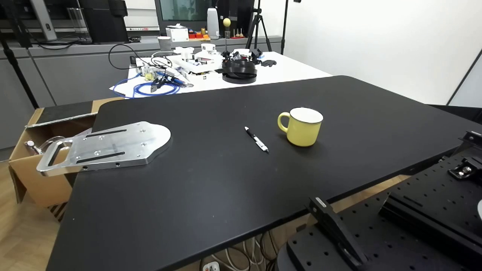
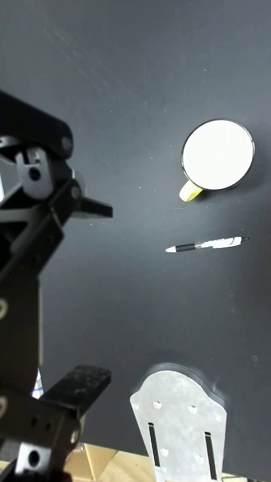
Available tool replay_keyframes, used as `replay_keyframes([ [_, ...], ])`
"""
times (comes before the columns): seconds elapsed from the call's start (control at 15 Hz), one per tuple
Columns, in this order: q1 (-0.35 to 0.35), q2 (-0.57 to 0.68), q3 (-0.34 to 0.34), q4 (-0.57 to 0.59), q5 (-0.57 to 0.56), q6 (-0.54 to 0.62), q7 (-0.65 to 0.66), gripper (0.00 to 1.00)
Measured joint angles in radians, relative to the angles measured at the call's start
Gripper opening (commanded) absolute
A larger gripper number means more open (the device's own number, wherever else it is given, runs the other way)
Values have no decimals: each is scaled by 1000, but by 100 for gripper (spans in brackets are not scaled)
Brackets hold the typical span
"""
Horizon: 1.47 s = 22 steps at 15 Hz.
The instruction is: Put the pen in the mug.
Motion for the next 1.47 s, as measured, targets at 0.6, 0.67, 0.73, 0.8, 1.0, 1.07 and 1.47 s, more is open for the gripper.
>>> replay_keyframes([
  [0.6, 27, 218, 18, -5, -25, 164, 166, 100],
  [0.67, 31, 239, 17, -6, -25, 184, 167, 100],
  [0.73, 34, 260, 15, -6, -23, 201, 167, 100],
  [0.8, 37, 277, 15, -6, -18, 211, 163, 100],
  [1.0, 40, 317, 13, -6, 1, 219, 130, 100],
  [1.07, 40, 323, 12, -5, 2, 219, 126, 100],
  [1.47, 40, 325, 11, -2, 2, 219, 122, 100],
])
